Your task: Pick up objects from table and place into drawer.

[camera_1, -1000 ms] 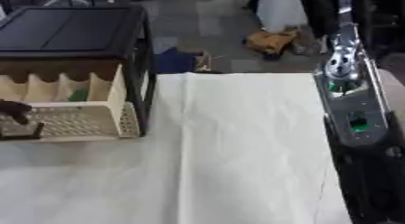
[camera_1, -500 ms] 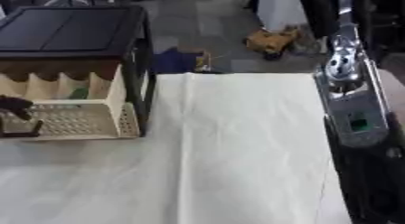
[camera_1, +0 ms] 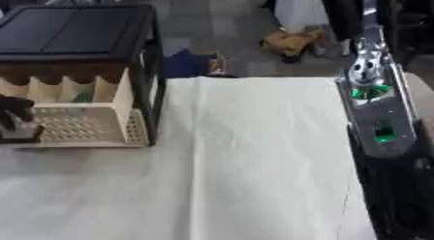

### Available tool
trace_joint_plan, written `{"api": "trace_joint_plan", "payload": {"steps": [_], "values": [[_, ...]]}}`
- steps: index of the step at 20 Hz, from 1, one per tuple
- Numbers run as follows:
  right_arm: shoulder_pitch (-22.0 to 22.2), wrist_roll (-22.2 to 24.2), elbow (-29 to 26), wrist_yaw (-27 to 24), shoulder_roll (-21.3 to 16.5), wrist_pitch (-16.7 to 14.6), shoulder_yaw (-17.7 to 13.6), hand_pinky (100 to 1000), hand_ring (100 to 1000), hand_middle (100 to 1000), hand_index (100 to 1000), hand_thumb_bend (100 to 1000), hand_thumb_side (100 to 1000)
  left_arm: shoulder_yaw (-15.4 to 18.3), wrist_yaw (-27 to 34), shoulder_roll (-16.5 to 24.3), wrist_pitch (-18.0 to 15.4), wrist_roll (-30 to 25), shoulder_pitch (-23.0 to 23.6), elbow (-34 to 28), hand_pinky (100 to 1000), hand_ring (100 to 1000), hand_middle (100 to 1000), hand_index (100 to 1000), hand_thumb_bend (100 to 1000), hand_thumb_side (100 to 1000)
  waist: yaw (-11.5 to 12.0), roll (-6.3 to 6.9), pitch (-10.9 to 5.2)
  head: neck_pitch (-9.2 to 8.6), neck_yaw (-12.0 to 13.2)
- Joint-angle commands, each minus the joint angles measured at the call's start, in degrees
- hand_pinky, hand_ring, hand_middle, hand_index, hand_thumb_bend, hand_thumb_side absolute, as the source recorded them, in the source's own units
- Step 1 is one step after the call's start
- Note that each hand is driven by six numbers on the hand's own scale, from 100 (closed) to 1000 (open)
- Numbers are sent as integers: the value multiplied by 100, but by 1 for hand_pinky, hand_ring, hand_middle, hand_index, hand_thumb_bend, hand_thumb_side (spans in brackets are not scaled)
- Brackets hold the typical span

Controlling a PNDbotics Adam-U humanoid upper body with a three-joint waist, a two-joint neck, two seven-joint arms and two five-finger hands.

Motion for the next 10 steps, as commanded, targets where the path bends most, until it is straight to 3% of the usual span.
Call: {"api": "trace_joint_plan", "payload": {"steps": [1,10], "values": [[-140,10,-64,-36,-161,-25,-46,548,622,602,814,129,1000,99,-50,96,-20,56,-117,35,530,739,830,1000,100,1000,-19,18,-79,-72,-27],[-165,6,-61,-41,-170,-36,-50,549,622,602,815,127,1000,115,-205,116,-65,112,-100,125,534,740,813,988,100,1000,-32,20,-49,-96,-26]]}}
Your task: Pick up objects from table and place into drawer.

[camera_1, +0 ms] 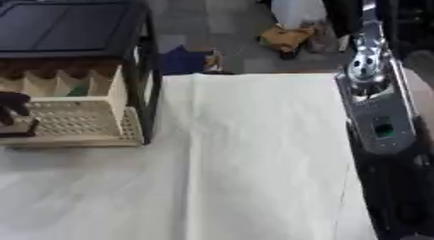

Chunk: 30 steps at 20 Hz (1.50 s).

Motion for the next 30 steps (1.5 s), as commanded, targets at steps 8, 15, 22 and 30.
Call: {"api": "trace_joint_plan", "payload": {"steps": [8,15,22,30], "values": [[-129,-9,-61,-44,-142,-26,-51,549,623,602,815,128,1000,181,-187,163,-45,170,9,294,535,738,817,986,100,1000,5,1,-87,-142,-20],[-158,-10,-35,-38,-142,-41,-49,550,623,602,815,129,1000,153,50,124,-130,196,-209,332,539,739,824,988,100,1000,-21,-11,-72,-128,-11],[-171,5,-23,-40,-151,-45,-55,550,623,602,815,131,1000,82,141,62,-169,167,-362,366,542,740,824,987,100,1000,-56,2,-38,-159,15],[-201,21,-15,-41,-164,-53,-60,551,622,602,816,131,1000,24,139,-10,-188,127,-488,434,548,741,822,985,100,1000,-89,9,7,-204,19]]}}
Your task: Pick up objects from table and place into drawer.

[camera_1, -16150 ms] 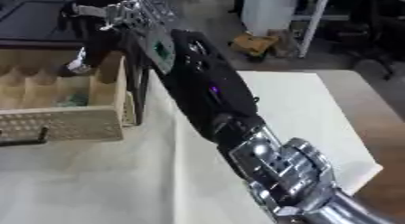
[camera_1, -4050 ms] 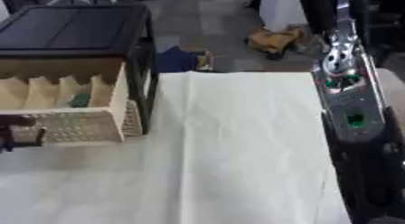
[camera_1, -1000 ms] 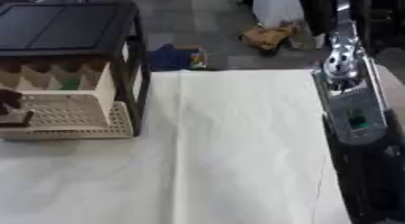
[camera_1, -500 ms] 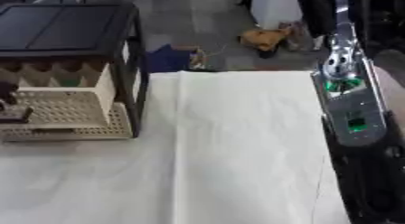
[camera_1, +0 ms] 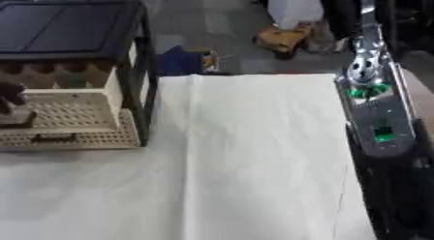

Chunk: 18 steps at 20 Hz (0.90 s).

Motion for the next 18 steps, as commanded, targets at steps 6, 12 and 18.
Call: {"api": "trace_joint_plan", "payload": {"steps": [6,12,18], "values": [[-151,23,-37,-25,-175,-25,-59,551,621,602,817,133,1000,24,36,74,-39,21,-193,59,553,742,820,987,100,1000,-7,18,-55,-65,15],[-179,38,-21,-22,-196,-34,-58,552,621,601,817,135,1000,52,108,57,-38,64,-242,108,557,742,801,986,100,1000,-15,24,-14,-88,24],[-224,42,-15,-21,-221,-46,-66,552,621,601,817,135,1000,86,129,32,-42,98,-288,198,565,745,794,980,100,1000,-29,29,52,-149,35]]}}
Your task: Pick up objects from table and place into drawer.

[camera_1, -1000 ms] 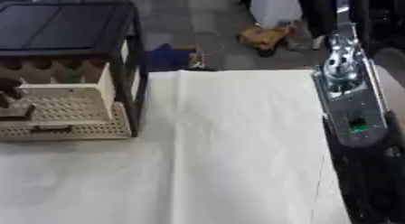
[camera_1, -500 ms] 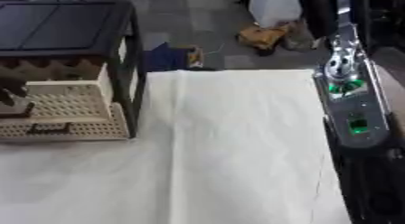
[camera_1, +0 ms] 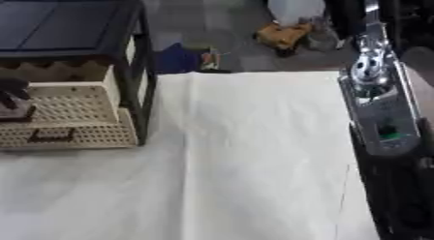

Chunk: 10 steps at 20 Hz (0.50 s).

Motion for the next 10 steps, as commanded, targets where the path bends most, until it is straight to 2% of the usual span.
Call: {"api": "trace_joint_plan", "payload": {"steps": [1,10], "values": [[-146,2,-52,-20,-177,-12,-41,552,621,601,817,134,1000,112,20,108,-8,55,-87,34,566,745,794,979,100,1000,-11,12,-79,-96,12],[-199,4,-64,-20,-200,-11,-50,553,621,601,818,135,1000,150,82,78,-72,230,-187,93,574,746,794,973,100,1000,-36,23,4,-176,21]]}}
